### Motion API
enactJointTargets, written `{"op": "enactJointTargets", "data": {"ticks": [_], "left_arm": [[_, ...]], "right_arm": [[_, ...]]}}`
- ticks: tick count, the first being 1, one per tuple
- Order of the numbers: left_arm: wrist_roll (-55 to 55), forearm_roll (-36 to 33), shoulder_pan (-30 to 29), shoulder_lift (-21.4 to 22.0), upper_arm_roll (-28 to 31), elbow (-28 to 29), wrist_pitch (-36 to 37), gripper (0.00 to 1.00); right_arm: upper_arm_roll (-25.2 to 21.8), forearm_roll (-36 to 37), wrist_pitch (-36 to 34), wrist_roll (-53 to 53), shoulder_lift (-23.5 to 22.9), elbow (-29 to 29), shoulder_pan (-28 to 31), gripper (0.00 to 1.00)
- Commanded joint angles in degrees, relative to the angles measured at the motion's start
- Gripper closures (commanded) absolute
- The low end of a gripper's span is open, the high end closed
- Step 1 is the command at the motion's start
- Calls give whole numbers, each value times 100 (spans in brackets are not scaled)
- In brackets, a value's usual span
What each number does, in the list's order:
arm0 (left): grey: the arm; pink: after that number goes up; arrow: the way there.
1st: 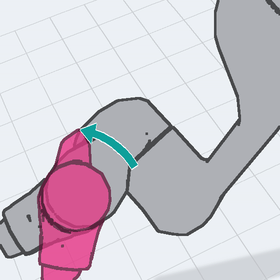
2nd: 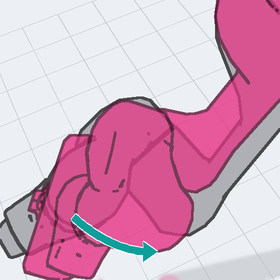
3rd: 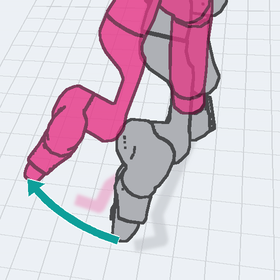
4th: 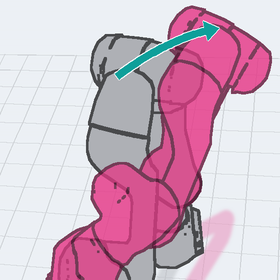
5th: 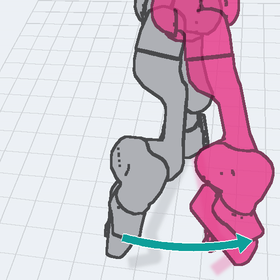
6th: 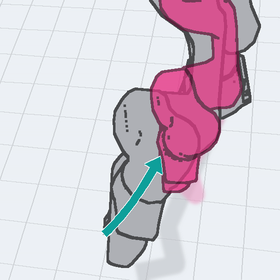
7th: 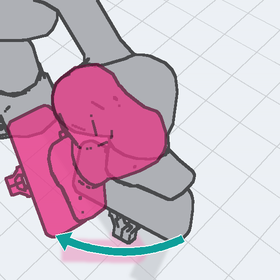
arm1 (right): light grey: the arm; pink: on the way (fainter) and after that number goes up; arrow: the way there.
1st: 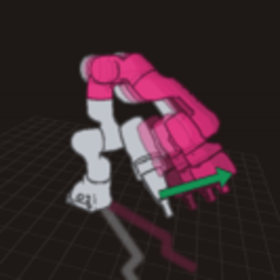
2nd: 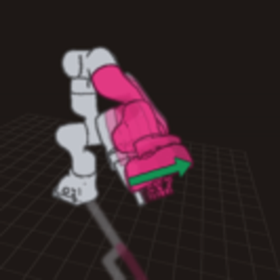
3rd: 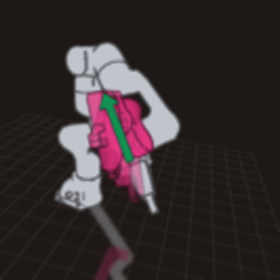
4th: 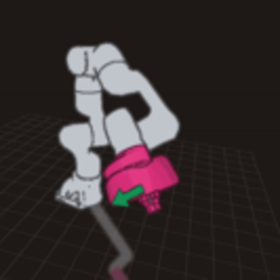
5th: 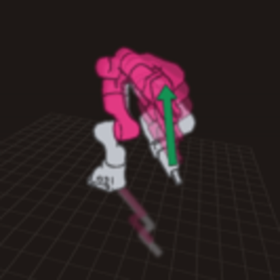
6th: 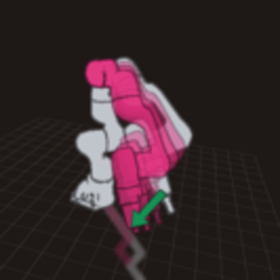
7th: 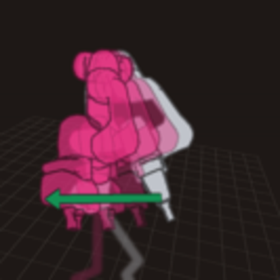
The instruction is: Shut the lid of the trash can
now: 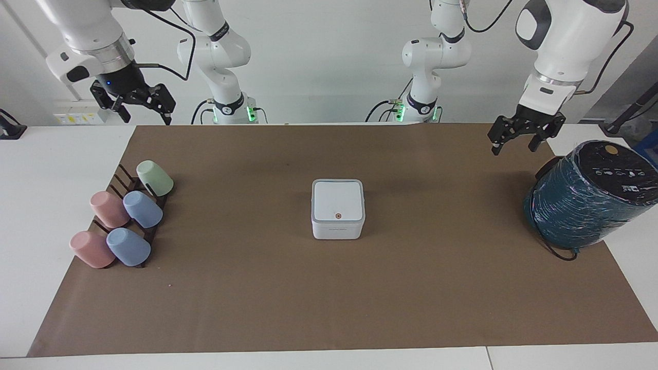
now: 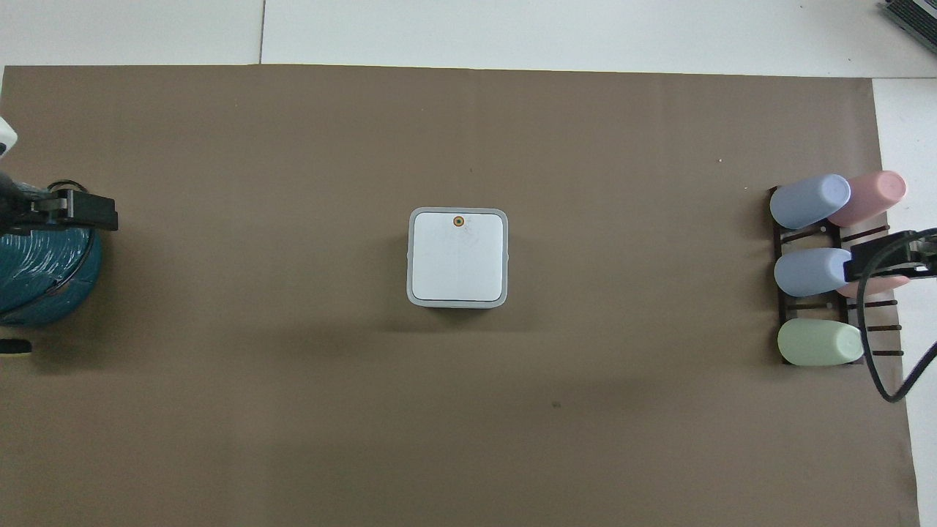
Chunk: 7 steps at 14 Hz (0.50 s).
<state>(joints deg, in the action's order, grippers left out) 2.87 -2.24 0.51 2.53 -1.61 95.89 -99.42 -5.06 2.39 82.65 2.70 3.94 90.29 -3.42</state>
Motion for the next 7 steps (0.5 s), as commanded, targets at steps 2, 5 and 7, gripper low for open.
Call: {"op": "enactJointTargets", "data": {"ticks": [2,5,7], "left_arm": [[-76,-57,-121,-254,-42,-528,431,0],[-94,-66,-235,-218,-24,-423,406,0],[-94,-66,-235,-192,-24,-379,467,0]], "right_arm": [[-4,16,32,-16,151,173,8,0],[-4,7,32,-7,151,173,8,0],[-4,7,41,2,177,234,8,0]]}}
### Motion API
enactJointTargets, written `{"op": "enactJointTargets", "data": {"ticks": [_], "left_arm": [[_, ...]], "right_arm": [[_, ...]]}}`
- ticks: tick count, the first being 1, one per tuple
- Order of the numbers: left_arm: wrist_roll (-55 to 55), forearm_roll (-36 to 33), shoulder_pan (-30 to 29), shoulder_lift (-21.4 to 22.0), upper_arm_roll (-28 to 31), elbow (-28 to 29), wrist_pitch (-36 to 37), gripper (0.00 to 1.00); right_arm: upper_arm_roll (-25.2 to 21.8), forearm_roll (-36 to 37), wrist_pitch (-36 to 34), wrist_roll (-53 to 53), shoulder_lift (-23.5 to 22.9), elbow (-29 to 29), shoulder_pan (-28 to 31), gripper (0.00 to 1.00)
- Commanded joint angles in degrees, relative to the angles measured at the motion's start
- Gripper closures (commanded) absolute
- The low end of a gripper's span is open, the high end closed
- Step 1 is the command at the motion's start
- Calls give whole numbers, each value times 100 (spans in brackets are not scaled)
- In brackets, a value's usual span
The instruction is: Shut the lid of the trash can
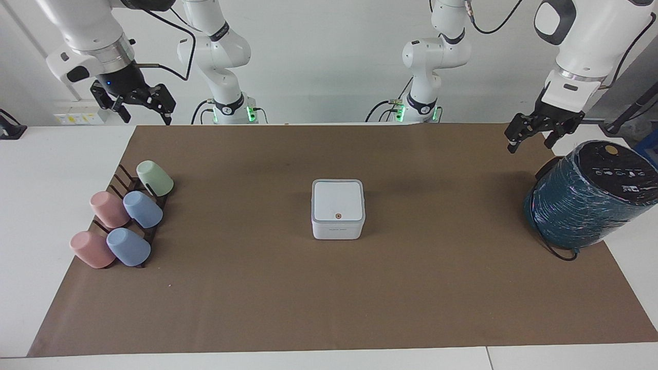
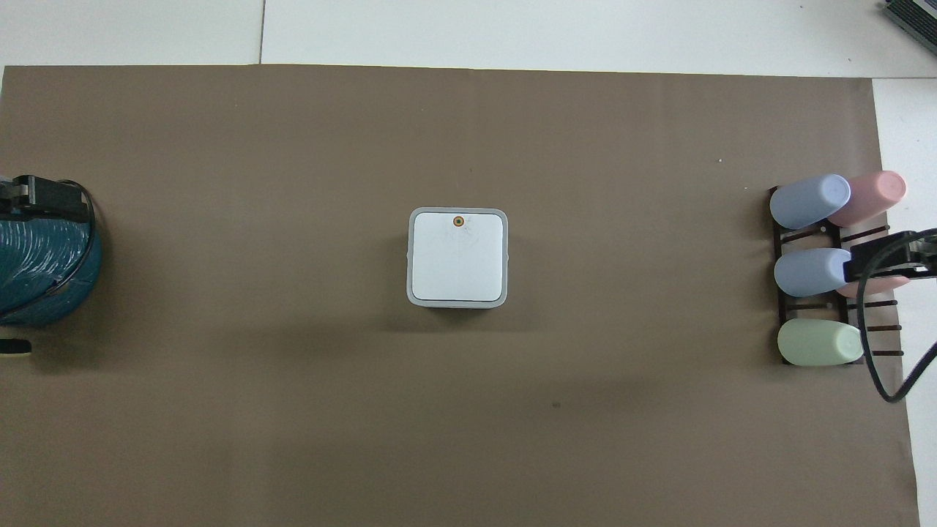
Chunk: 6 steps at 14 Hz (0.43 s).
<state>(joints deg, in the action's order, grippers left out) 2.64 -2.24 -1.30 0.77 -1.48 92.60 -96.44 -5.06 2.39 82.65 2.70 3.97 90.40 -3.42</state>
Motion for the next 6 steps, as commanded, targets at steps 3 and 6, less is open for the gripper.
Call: {"op": "enactJointTargets", "data": {"ticks": [3,6], "left_arm": [[-71,-66,-45,63,-37,99,160,0],[-80,-66,-45,81,-37,153,134,0]], "right_arm": [[-4,-2,41,2,218,303,8,0],[-4,-37,111,11,253,391,-18,0]]}}
